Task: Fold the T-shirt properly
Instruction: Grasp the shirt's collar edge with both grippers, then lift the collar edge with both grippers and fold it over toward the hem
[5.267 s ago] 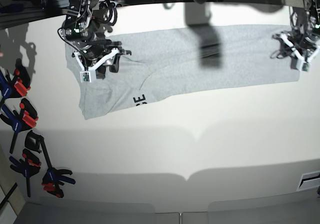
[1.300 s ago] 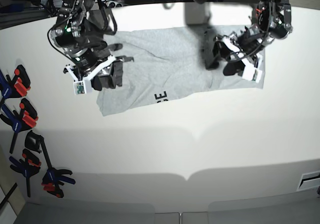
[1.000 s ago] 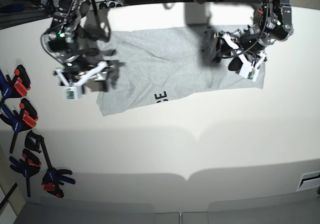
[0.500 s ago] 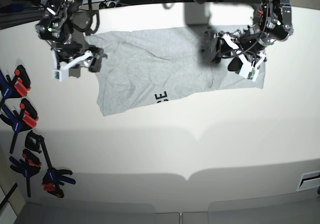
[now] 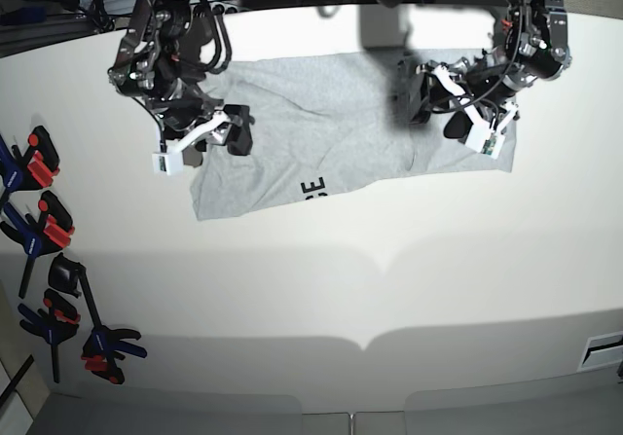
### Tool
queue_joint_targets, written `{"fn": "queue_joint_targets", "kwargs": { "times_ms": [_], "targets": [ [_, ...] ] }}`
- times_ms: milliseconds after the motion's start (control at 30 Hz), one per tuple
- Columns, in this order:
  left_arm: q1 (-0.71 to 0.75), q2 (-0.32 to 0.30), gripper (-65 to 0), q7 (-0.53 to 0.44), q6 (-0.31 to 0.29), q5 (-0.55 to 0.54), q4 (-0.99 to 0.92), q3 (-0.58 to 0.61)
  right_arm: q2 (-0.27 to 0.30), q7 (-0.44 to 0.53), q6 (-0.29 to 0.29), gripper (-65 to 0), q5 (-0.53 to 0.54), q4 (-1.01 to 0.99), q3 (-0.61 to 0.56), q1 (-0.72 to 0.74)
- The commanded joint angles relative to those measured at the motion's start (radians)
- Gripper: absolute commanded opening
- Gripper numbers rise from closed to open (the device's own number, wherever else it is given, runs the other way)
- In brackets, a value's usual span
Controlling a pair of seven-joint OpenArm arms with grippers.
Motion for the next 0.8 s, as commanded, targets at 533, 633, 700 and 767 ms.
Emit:
{"fn": "queue_joint_targets", "kwargs": {
  "times_ms": [533,633,700,767],
  "targets": [
    [0.006,-0.005,-25.7,0.021,-0.006,-0.017,0.018,-0.003,0.005,-0.003,-0.011,-65.0,-0.093,0.003,0.285,0.164],
    [0.053,0.011,-25.7,-0.105,0.053,-0.012,0.018,-0.003,0.005,-0.046,0.002,-65.0,-0.055,0.003,0.327,0.203],
    [0.082,0.03,-25.7,-0.168,0.054,0.038,0.017,-0.002,0.005,-0.061,0.023,-65.0,-0.032,0.009,0.324,0.213],
    [0.089,0.035,-25.7,-0.185,0.058,0.108,0.017,0.013,0.004,-0.062,0.024,-65.0,-0.031,0.023,0.301,0.212]
  ]
}}
